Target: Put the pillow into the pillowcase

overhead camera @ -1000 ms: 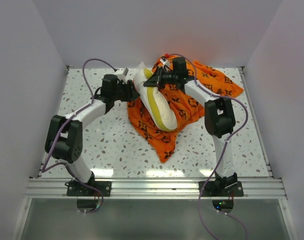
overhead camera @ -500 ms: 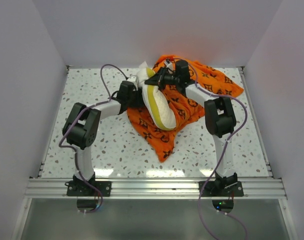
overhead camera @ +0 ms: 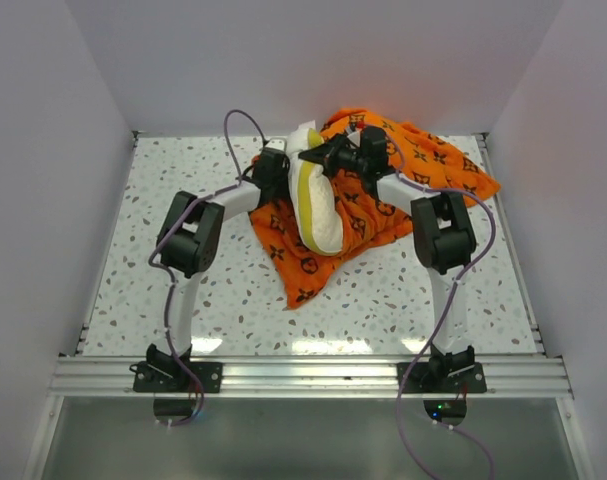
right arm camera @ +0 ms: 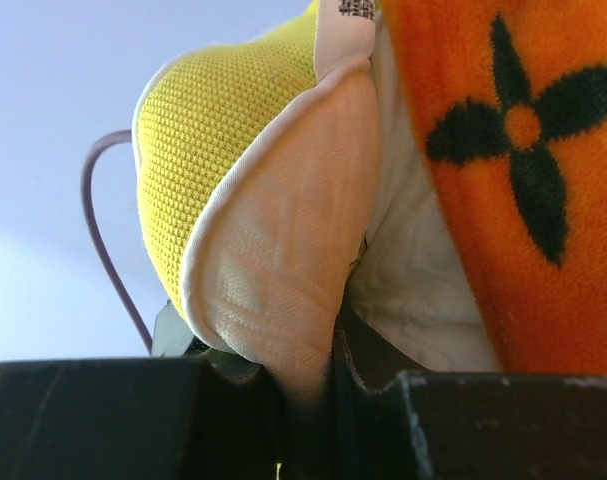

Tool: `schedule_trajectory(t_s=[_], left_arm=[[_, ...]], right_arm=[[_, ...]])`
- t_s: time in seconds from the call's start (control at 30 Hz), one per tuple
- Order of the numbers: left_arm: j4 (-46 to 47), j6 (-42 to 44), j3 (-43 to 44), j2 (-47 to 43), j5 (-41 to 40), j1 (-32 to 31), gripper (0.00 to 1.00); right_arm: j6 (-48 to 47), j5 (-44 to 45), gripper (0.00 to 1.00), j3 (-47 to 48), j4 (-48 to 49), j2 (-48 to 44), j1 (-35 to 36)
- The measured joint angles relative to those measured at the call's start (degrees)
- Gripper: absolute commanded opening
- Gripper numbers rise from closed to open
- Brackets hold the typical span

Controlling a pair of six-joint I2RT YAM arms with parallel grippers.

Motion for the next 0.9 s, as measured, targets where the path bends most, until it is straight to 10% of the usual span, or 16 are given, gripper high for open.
schedule_trajectory(t_s=[0.27,0.5,0.9], left_arm=[[-4.13,3.85,5.95,3.34,-4.37,1.22,0.00],[-4.85,7.72,-3.82,-4.59,0.26,2.54,0.00],[-9.55,10.64,-9.66,-22.38,21.16,11.80,0.00]], right_arm=[[1.66,-1.25,0.00,-2.40,0.57,-1.73,0.11],[-13.22,-2.05,0.00,0.07,-12.39,-3.63,-0.22],[-68.39,-3.91,0.00,25.90,-58.84,6.99,5.44]])
